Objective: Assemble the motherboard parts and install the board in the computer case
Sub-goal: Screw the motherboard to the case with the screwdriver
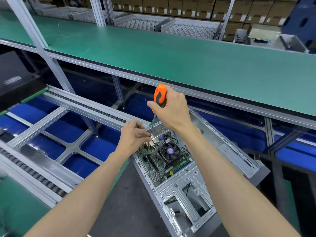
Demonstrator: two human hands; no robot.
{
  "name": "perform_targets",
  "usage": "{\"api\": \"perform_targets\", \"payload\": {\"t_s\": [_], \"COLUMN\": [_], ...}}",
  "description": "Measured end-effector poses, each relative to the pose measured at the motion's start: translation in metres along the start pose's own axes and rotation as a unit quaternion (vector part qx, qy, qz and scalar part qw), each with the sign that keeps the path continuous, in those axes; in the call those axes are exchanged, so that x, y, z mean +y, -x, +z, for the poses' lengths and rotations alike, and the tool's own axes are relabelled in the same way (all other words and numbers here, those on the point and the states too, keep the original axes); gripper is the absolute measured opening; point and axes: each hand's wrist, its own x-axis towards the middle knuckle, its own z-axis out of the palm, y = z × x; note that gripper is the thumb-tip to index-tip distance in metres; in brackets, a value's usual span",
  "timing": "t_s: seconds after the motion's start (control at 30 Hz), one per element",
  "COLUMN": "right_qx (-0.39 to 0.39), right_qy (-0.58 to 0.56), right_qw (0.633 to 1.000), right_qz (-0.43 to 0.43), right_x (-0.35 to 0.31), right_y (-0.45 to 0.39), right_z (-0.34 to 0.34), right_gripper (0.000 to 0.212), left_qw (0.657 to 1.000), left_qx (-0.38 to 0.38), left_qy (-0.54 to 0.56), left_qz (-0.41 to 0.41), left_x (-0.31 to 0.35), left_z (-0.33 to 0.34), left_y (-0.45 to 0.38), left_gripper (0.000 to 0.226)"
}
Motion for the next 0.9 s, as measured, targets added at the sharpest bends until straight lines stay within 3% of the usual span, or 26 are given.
{"api": "perform_targets", "payload": {"t_s": [0.13,0.33,0.6,0.77,0.9], "right_qx": [0.000,-0.020,-0.025,-0.028,-0.034], "right_qy": [-0.008,0.006,0.013,0.009,0.007], "right_qw": [1.000,0.999,0.999,0.999,0.999], "right_qz": [0.014,0.027,0.034,0.038,0.038], "right_x": [0.012,0.021,0.030,0.032,0.032], "right_y": [0.004,0.008,0.006,0.003,0.002], "right_z": [0.013,0.028,0.036,0.039,0.039], "right_gripper": [0.034,0.035,0.036,0.037,0.036], "left_qw": [1.000,0.999,0.997,0.994,0.994], "left_qx": [0.010,0.041,0.069,0.074,0.088], "left_qy": [0.024,0.013,-0.016,-0.066,-0.054], "left_qz": [0.013,0.001,0.021,0.051,0.048], "left_x": [-0.002,-0.012,-0.019,-0.026,-0.024], "left_z": [-0.002,0.008,0.013,0.016,0.016], "left_y": [0.000,-0.001,-0.002,-0.003,-0.003], "left_gripper": [0.051,0.033,0.045,0.006,0.025]}}
